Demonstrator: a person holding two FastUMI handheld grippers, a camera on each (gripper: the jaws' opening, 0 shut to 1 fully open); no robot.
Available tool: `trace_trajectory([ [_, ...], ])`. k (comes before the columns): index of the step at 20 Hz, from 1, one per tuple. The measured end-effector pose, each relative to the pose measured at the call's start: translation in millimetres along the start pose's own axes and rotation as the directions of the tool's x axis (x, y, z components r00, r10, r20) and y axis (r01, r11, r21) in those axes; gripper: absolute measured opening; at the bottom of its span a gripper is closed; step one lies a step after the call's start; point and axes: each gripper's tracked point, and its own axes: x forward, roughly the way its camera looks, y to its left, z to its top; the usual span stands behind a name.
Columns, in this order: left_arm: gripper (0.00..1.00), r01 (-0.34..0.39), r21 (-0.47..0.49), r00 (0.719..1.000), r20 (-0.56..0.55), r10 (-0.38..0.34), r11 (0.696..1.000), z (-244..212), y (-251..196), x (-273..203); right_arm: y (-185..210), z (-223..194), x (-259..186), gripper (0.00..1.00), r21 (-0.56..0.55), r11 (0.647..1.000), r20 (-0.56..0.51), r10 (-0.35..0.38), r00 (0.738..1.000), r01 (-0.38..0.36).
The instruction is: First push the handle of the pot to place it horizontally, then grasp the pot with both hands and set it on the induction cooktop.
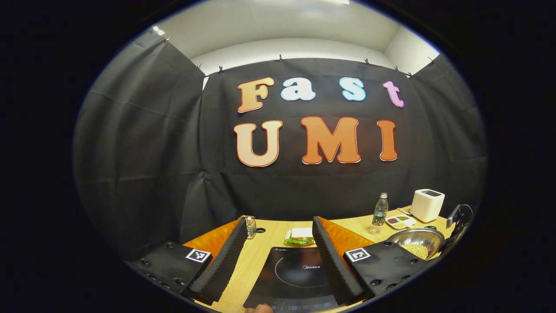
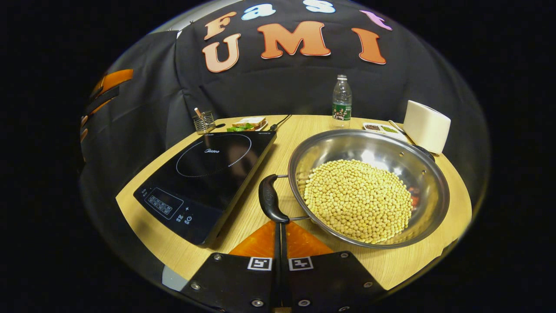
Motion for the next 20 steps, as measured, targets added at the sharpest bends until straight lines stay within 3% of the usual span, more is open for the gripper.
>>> trace_trajectory([
  [10,0.97,-0.016,-0.011,1.0,-0.022,0.016,1.0,-11.4,18.4,10.7,8.9,14.2,21.1,0.0,0.104,0.995,-0.012,-0.003,1.0,0.005],
  [20,0.97,0.011,-0.018,0.999,-0.047,-0.012,1.0,-23.9,14.0,15.9,14.4,25.0,36.6,0.0,0.188,0.982,-0.016,-0.008,1.0,0.011],
])
